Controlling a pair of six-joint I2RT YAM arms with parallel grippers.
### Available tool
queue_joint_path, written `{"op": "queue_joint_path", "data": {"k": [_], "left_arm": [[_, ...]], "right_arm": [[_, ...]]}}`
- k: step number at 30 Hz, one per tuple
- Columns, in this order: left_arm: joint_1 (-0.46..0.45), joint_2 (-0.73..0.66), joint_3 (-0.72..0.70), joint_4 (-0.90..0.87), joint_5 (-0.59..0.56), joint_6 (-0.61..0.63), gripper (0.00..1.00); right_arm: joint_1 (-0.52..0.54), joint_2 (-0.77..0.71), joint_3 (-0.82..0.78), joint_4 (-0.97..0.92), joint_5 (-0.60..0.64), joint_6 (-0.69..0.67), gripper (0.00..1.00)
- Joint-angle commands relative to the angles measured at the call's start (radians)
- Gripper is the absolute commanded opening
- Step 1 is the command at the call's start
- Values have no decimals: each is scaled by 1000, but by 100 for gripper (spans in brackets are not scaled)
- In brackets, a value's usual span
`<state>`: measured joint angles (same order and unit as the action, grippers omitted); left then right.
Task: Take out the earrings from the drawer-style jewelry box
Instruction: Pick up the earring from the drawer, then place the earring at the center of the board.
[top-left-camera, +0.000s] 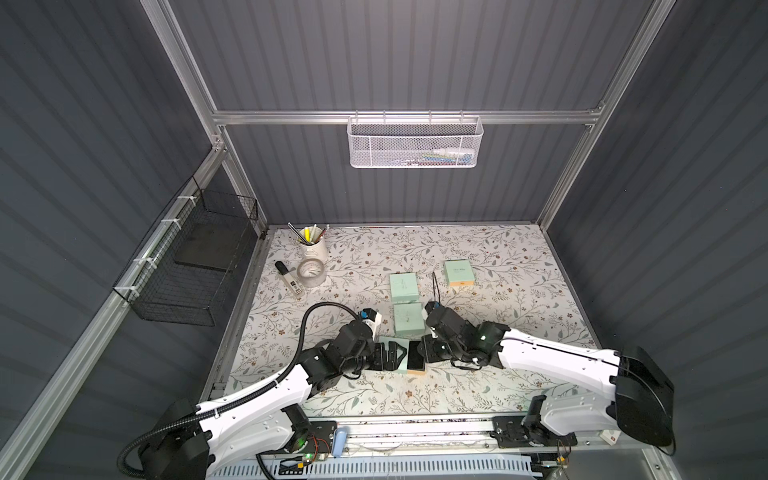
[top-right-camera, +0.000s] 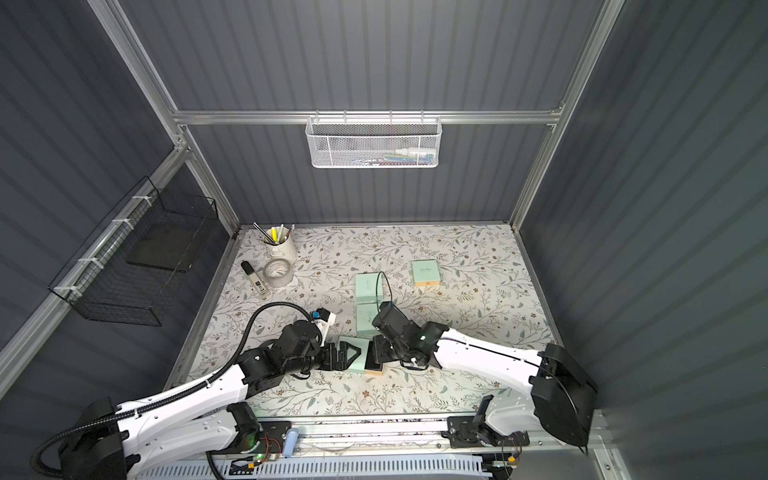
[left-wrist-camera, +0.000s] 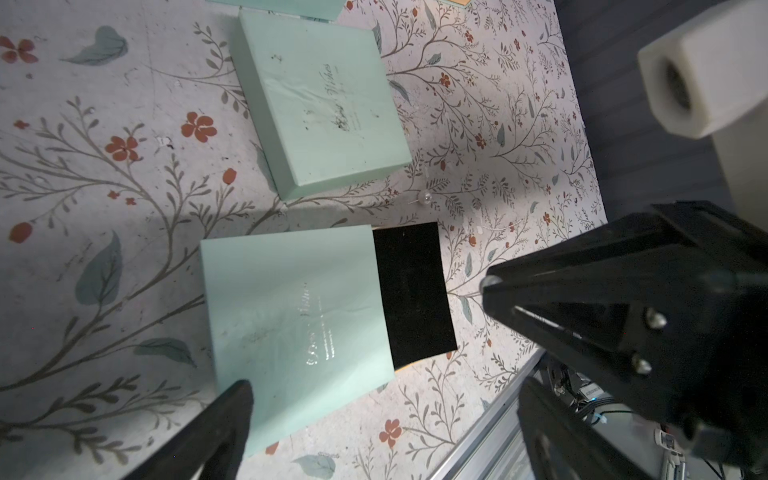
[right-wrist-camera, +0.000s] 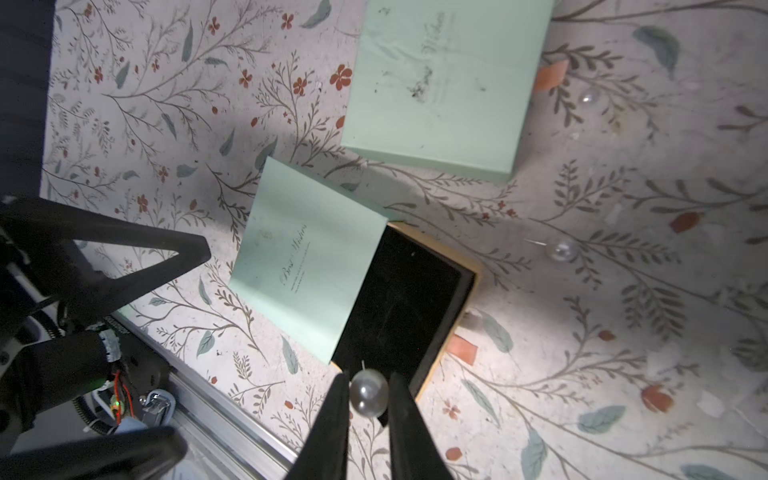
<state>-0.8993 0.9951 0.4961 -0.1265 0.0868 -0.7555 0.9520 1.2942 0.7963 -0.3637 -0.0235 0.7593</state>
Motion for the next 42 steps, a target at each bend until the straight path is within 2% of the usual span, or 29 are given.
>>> {"op": "queue_joint_path", "data": {"k": [1,6,10,21,42], "left_arm": [[5,-6,2,-2,5,10,100],[5,0,-1,9,8,10,100],[6,18,5,21,16,9,100],[6,25,12,14,16,9,100],[6,49,13,27,20,3,100]], "right_arm": [[-50,-59,-72,-10,-32,23,20],[-113,-122,-177,8,-55,44,20],[-130,-104,-220,55,-71,57,20],[-145,20,-226,155,-105,49,20],[-159,98,-254,178,-69,60,21]]}}
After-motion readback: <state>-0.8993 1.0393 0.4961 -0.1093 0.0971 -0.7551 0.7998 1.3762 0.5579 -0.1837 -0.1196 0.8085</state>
